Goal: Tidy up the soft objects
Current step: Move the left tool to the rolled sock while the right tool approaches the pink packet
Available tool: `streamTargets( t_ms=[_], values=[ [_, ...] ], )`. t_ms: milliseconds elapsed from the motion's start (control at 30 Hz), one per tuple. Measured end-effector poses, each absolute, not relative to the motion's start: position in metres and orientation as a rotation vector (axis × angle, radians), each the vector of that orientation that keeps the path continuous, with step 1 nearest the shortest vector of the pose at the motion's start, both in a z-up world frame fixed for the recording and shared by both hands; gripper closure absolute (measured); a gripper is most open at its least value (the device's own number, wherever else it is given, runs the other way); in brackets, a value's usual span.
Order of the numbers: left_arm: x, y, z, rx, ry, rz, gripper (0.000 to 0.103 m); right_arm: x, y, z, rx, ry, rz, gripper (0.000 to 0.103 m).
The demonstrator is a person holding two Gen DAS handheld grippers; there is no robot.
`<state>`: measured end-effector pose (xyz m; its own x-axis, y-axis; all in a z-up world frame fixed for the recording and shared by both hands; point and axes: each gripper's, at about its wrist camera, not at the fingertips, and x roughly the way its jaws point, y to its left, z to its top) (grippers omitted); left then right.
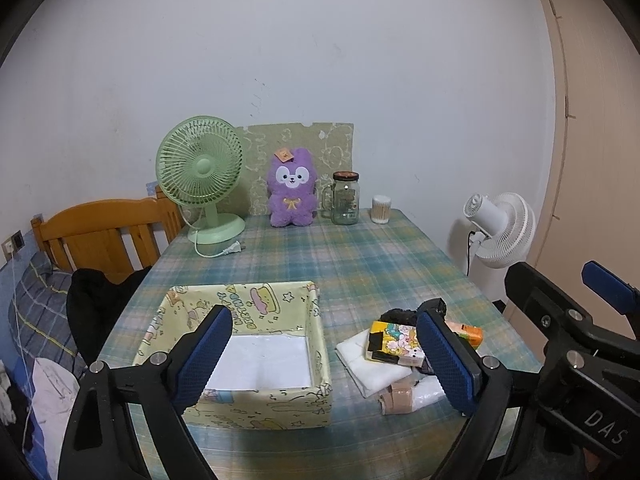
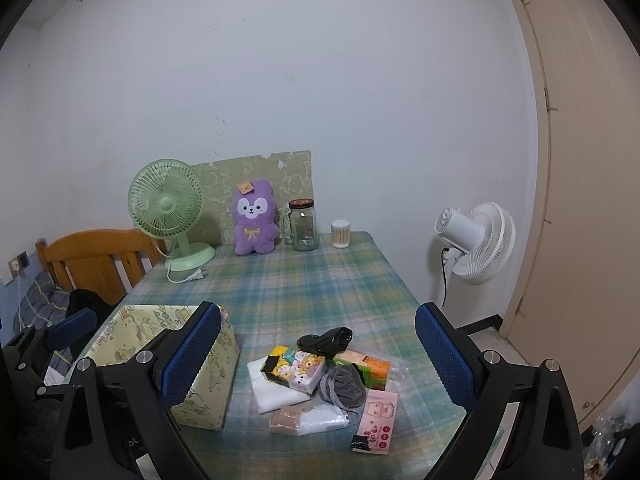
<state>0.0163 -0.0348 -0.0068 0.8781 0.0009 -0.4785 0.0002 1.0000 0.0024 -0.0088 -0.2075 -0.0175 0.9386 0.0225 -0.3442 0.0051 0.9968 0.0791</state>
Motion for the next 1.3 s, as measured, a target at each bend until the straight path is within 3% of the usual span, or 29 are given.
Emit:
streamTargets(
  t_ms=[667, 1300],
  values=[
    [0.041, -0.092, -0.059, 0.034, 0.569, -0.122, 0.011, 0.020, -0.246, -0.069, 0.121, 0.478, -0.026, 0.009],
    [0.069, -0.122, -0.127, 0.090, 0.747, -0.170, 0.013, 0.049, -0.265, -0.143, 0.172, 0.652, -0.033, 0.016]
  ],
)
